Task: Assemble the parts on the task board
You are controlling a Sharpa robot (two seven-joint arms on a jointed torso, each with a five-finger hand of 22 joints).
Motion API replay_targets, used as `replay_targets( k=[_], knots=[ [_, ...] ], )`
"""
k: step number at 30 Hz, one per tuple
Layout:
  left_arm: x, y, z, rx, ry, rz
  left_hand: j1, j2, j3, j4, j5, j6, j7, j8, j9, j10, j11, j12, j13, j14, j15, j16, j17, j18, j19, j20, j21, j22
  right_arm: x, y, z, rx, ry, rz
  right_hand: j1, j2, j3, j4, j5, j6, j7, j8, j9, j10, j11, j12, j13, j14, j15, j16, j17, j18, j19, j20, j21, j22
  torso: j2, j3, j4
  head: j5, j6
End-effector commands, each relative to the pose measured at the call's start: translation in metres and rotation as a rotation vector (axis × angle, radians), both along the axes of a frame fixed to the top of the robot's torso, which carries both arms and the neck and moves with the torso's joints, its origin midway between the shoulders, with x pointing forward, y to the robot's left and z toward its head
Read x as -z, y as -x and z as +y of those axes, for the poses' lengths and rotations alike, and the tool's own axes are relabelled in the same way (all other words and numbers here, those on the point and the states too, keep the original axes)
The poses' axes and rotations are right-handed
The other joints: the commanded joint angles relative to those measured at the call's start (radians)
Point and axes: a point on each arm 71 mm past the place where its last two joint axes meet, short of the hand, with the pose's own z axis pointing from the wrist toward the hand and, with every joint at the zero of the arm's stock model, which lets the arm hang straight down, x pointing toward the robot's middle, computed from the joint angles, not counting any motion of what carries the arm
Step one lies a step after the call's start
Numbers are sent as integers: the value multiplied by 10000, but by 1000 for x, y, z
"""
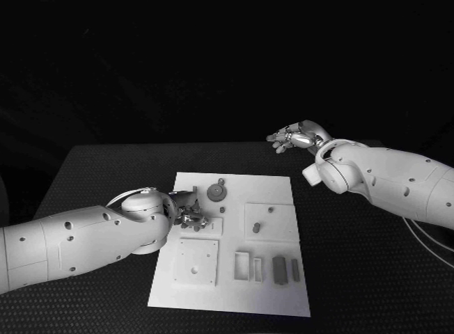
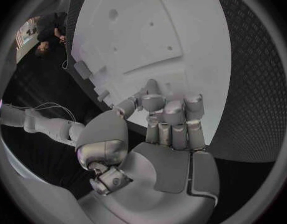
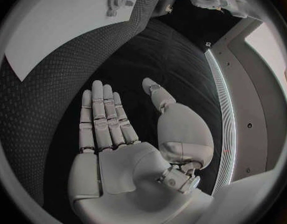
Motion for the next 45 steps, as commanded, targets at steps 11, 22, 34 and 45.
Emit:
replay_targets(
  k=[11, 22, 34, 45],
  knots=[
    [8, 4, -2, 52, -218, 413, -116, 714, 358, -567, 1491, 148, -48, 202, 16, -10, -102, 125, -38, 23, -67, 111, -21, 14, 2, -964, 56, 128, 0, 1, 1, -159, -36, 25, -105, -10, -4, 51, 68, -44, 49, 66, -17, 82, 3, -52, -22, -41, 53, -32, -17, -99, -67, 33, -63, 24, -2, -7, 12, -22, -17],
    [10, 6, -2, 93, -456, 735, -468, 954, 488, -959, 2282, 234, -86, 309, 23, -21, -132, 254, 26, 49, -11, 203, 6, 6, -16, -948, 97, 146, 0, 1, 1, -172, -35, 44, -111, -11, -3, 50, 75, -43, 48, 69, -20, 84, 2, -51, -27, -44, 54, -32, -19, -98, -68, 34, -68, 30, -4, -6, 11, -19, -29],
    [10, 5, 1, 87, -738, 680, -371, 897, 564, -1011, 2298, 241, -95, 328, 18, -22, -141, 273, 37, 60, -5, 213, 6, 21, 10, -959, 109, 140, 0, 1, 1, -195, -36, 64, -125, -9, -4, 52, 78, -42, 48, 73, -23, 86, 2, -49, -34, -46, 55, -32, -21, -97, -69, 36, -74, 37, -2, -13, 16, -21, -25],
    [9, 2, 2, -23, -600, 402, -204, 758, 577, -809, 2045, 205, -85, 331, -4, -37, -131, 268, 32, 62, -13, 179, -24, 25, 56, -957, 96, 107, 1, 0, 2, -217, -40, 74, -155, 7, -6, 66, 83, -43, 49, 76, -26, 88, 2, -48, -41, -49, 56, -32, -23, -97, -68, 40, -79, 45, -1, -16, 20, -6, -1]
  ],
)
